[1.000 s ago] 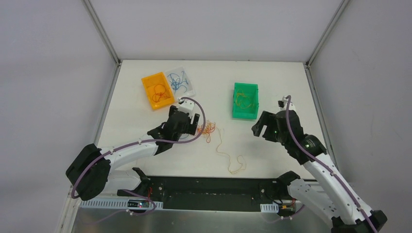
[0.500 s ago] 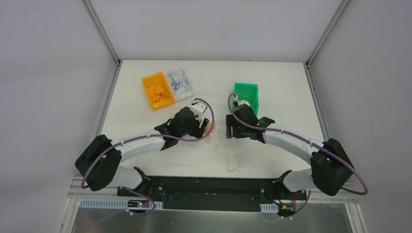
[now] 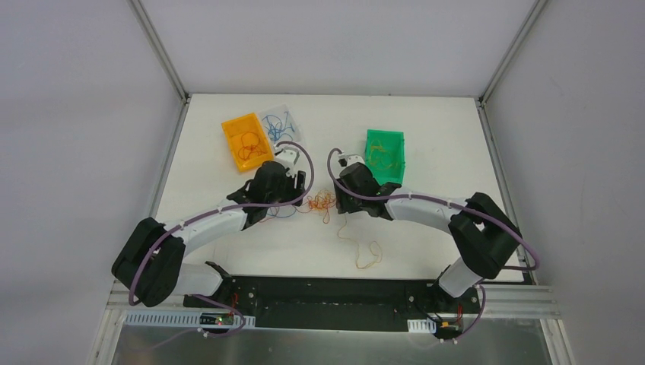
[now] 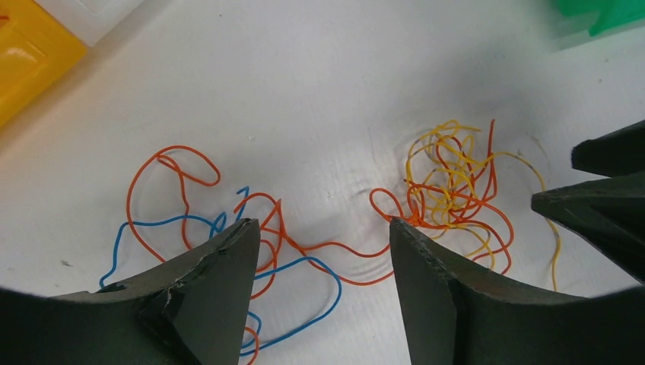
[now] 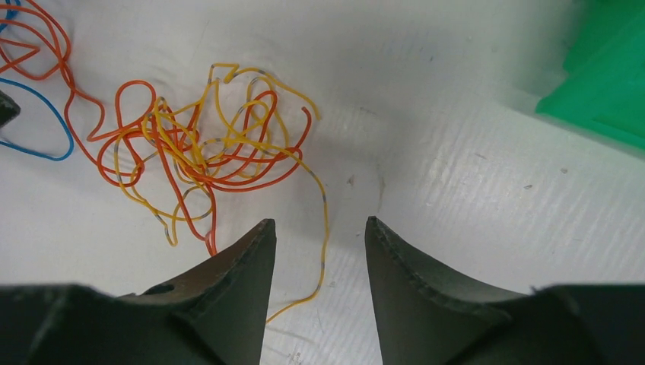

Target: Untangle the cables

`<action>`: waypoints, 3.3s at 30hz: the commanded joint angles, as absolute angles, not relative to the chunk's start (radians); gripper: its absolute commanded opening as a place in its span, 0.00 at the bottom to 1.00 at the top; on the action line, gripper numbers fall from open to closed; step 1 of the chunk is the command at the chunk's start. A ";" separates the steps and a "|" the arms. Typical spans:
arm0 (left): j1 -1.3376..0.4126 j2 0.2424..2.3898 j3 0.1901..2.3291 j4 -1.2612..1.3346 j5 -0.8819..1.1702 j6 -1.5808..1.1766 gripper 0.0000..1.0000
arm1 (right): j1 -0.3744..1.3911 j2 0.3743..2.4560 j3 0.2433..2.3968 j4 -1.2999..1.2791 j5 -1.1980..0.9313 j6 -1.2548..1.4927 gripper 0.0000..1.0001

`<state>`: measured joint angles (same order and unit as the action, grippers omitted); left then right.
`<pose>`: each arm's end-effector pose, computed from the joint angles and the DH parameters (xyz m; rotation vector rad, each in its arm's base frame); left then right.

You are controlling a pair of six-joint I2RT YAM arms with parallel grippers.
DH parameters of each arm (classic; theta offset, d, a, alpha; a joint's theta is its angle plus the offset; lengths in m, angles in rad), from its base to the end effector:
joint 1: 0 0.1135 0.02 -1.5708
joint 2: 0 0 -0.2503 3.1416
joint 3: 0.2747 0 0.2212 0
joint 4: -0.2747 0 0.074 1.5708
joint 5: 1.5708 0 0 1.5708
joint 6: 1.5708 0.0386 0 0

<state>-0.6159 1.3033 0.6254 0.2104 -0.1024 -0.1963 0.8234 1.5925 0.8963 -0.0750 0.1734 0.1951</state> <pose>0.2126 -0.1456 0.2175 0.3653 2.0271 -0.4035 0.2140 0.2211 0.1952 -0.6430 2.2580 0.3053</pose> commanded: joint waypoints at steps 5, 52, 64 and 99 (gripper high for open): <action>-0.605 1.266 0.607 0.208 0.062 -0.240 0.66 | 0.862 1.691 0.983 -0.092 0.300 0.178 0.44; -0.512 1.432 0.724 0.018 -0.206 -0.311 0.00 | 0.377 0.842 0.602 -0.361 0.513 0.511 0.00; -0.496 1.314 0.651 0.092 -0.187 -0.322 0.00 | 0.259 0.777 0.644 -0.360 0.148 0.428 0.00; -0.509 1.102 1.247 -0.117 0.583 -0.486 0.00 | 0.703 1.036 0.730 0.120 -0.268 0.245 0.98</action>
